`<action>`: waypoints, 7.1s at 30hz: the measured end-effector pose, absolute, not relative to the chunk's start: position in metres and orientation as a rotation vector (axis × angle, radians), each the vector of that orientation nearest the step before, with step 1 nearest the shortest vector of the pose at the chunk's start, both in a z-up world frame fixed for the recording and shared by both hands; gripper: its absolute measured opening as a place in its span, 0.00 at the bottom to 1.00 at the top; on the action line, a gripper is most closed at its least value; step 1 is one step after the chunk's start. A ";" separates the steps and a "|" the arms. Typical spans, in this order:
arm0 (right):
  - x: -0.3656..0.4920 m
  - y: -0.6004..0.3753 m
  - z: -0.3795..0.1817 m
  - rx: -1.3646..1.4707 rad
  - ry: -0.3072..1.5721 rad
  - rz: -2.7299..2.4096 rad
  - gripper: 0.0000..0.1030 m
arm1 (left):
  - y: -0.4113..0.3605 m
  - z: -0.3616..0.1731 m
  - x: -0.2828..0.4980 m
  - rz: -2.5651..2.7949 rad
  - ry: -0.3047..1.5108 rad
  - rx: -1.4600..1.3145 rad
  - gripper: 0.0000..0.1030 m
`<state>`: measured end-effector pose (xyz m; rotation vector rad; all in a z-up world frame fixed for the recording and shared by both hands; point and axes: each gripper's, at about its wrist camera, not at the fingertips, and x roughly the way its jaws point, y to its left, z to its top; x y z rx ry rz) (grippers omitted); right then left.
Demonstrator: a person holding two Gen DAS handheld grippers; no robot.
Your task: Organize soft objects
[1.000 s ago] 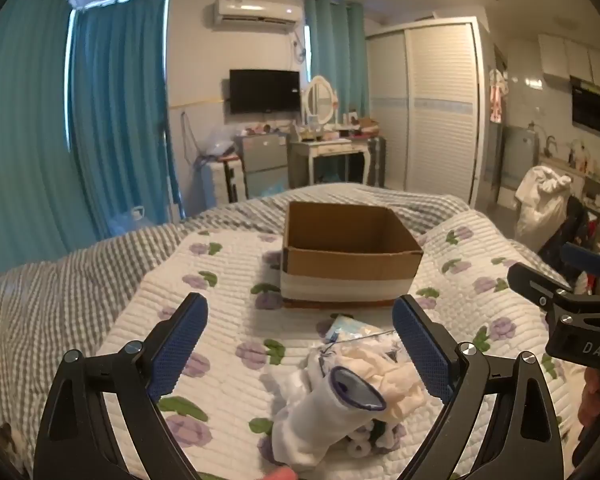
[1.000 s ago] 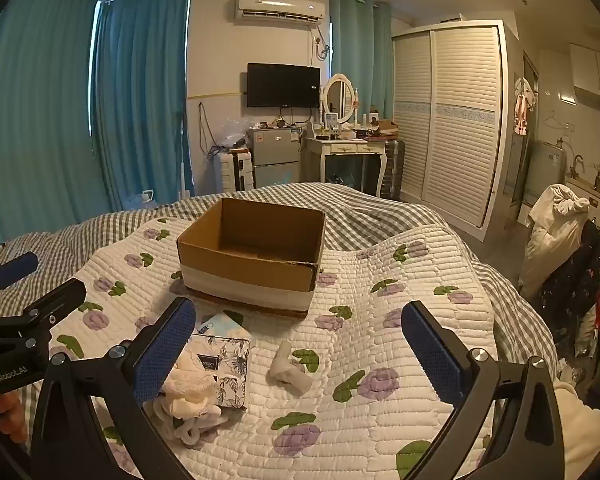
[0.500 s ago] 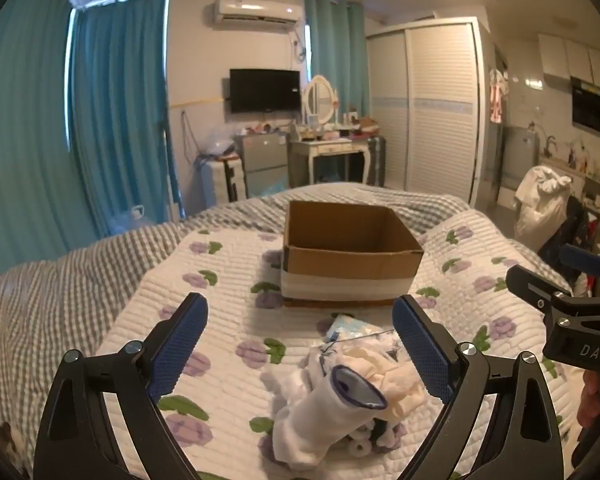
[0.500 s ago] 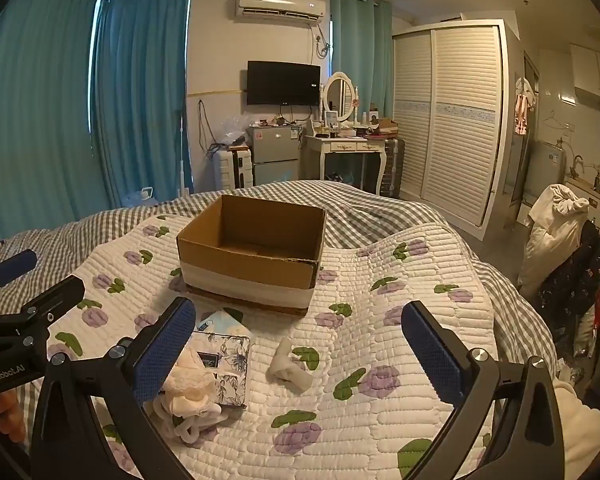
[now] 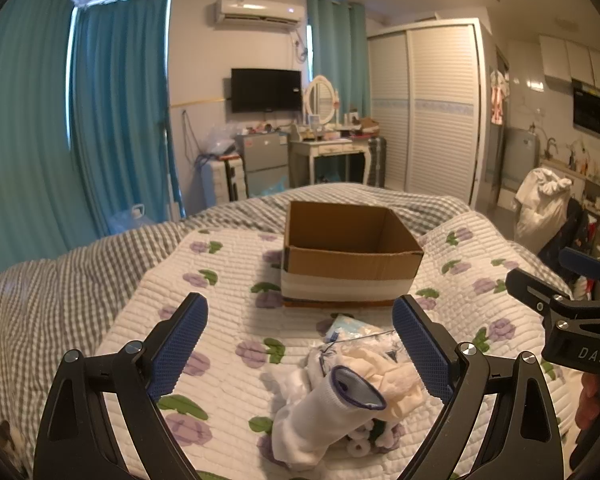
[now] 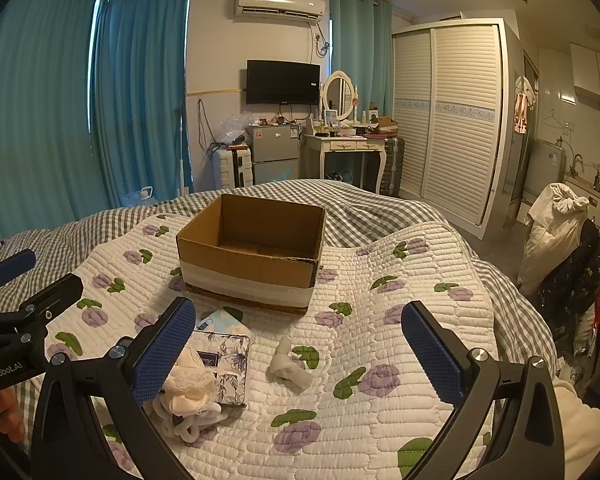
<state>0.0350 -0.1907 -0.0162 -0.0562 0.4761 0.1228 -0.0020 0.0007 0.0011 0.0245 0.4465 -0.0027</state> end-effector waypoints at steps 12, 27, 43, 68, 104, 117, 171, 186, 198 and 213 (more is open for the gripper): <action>0.036 -0.191 -0.016 -0.056 0.478 0.123 1.00 | 0.001 0.001 -0.002 -0.004 0.447 0.024 0.92; 0.037 -0.192 -0.018 -0.056 0.481 0.123 1.00 | 0.003 0.004 -0.002 -0.003 0.447 0.022 0.92; 0.037 -0.194 -0.017 -0.055 0.482 0.123 1.00 | 0.003 0.005 -0.002 -0.004 0.445 0.019 0.92; 0.015 -0.183 0.005 -0.082 0.440 0.145 1.00 | 0.001 0.026 -0.027 -0.031 0.372 0.017 0.92; 0.071 -0.092 -0.101 -0.226 0.704 0.334 0.96 | 0.053 -0.077 0.021 -0.012 0.732 -0.074 0.44; 0.078 -0.109 -0.102 -0.123 0.751 0.405 0.24 | 0.039 -0.055 0.029 -0.047 0.687 -0.050 0.44; 0.180 -0.194 0.127 -0.043 0.336 0.280 0.75 | -0.013 0.121 0.153 -0.053 0.343 0.080 0.82; 0.042 -0.156 0.107 -0.191 0.406 0.358 0.95 | 0.025 0.106 0.034 0.022 0.355 0.117 0.93; 0.083 -0.083 -0.086 -0.288 0.725 0.418 0.95 | 0.041 -0.039 0.048 0.093 0.568 0.051 0.93; 0.122 -0.052 -0.170 -0.351 0.885 0.386 0.98 | 0.062 -0.094 0.066 0.138 0.708 -0.008 0.93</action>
